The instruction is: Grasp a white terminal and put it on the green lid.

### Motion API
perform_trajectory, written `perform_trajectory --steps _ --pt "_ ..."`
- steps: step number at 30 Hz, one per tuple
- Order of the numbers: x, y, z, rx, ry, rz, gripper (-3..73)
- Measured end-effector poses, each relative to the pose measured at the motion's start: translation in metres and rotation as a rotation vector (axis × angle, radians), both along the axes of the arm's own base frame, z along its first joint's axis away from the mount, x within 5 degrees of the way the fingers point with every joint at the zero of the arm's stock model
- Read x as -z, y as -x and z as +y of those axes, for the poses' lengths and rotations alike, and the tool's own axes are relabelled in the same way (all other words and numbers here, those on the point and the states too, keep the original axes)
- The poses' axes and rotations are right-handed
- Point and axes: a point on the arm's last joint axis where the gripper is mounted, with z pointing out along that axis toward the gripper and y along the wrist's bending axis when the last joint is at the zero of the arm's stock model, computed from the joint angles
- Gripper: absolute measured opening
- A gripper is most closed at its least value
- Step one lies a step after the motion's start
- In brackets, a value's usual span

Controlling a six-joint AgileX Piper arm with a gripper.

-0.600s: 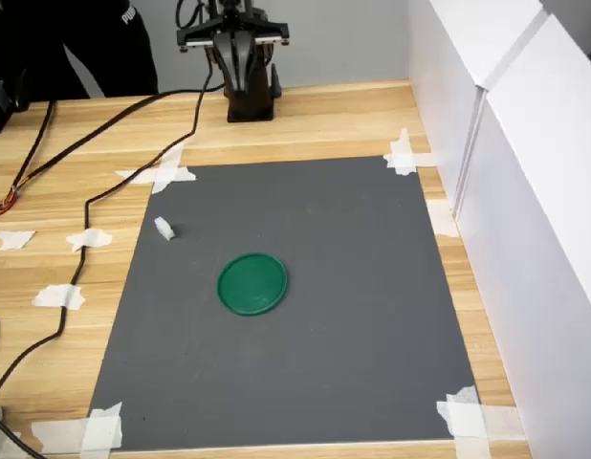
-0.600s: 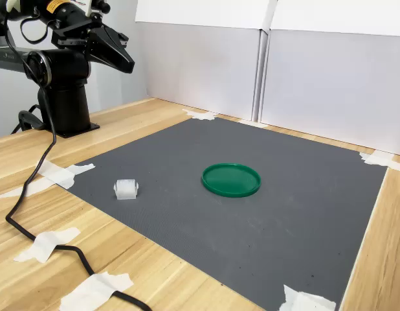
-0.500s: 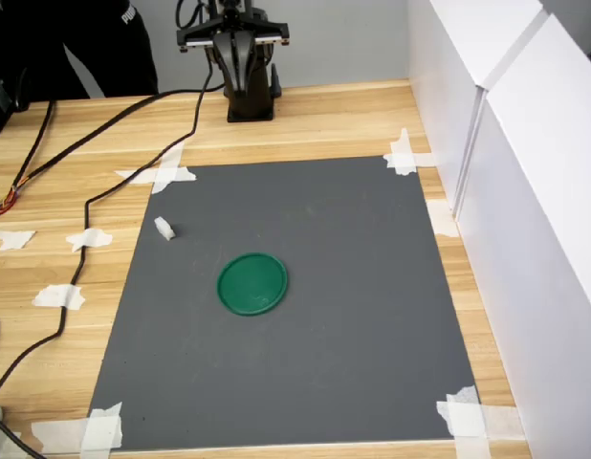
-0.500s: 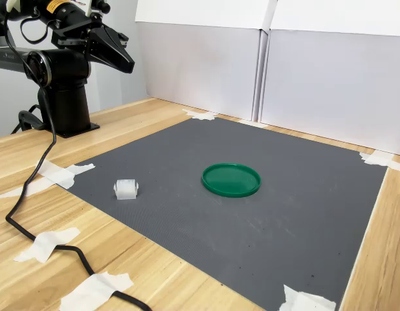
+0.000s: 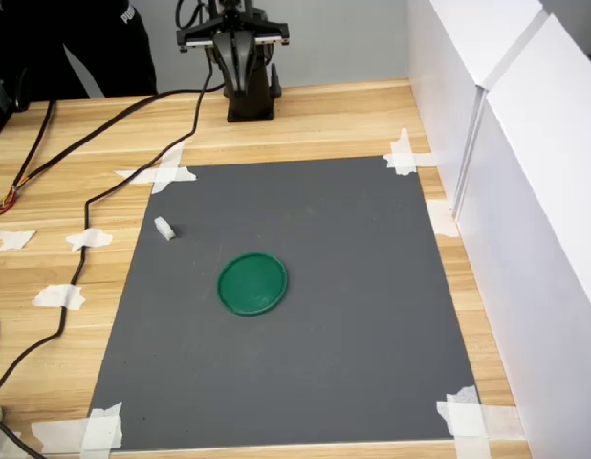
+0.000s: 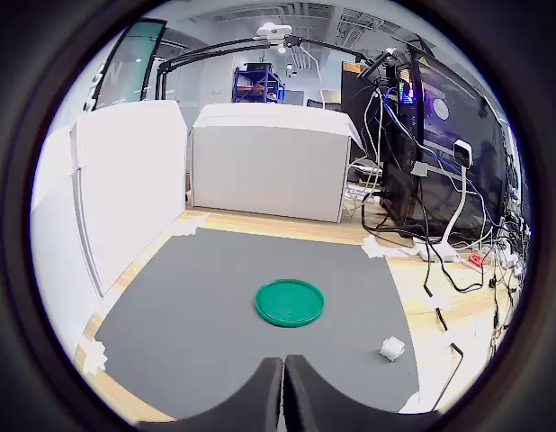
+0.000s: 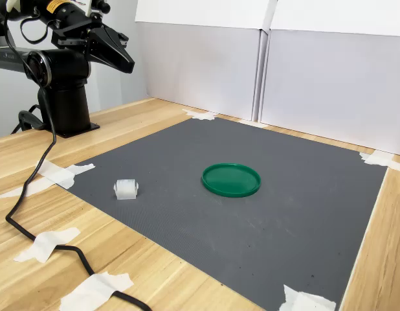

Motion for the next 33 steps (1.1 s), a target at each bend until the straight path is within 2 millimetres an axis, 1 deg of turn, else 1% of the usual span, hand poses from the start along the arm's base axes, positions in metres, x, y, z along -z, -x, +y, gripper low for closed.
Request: perform_trajectory --steps 8,11,14,17,20,23,26,30,33 --pt "0.000 0.000 0.000 0.001 0.004 0.001 -1.6" --pt "-0.003 0.000 0.000 0.000 0.009 0.024 -1.6" --pt "-0.014 -0.004 0.000 0.002 0.019 0.039 -1.6" --pt "-0.031 -0.010 -0.002 0.011 0.070 0.047 -1.6" --pt "-0.049 -0.018 -0.004 0.021 0.147 0.057 -1.6" --pt "-0.066 -0.032 -0.007 0.038 0.231 0.087 -1.6" --pt "-0.077 -0.047 -0.012 0.090 0.265 0.145 -1.6" --pt "-0.088 -0.066 -0.024 0.185 0.276 0.231 -1.6" --pt "-0.095 -0.079 -0.031 0.214 0.294 0.283 -1.6"
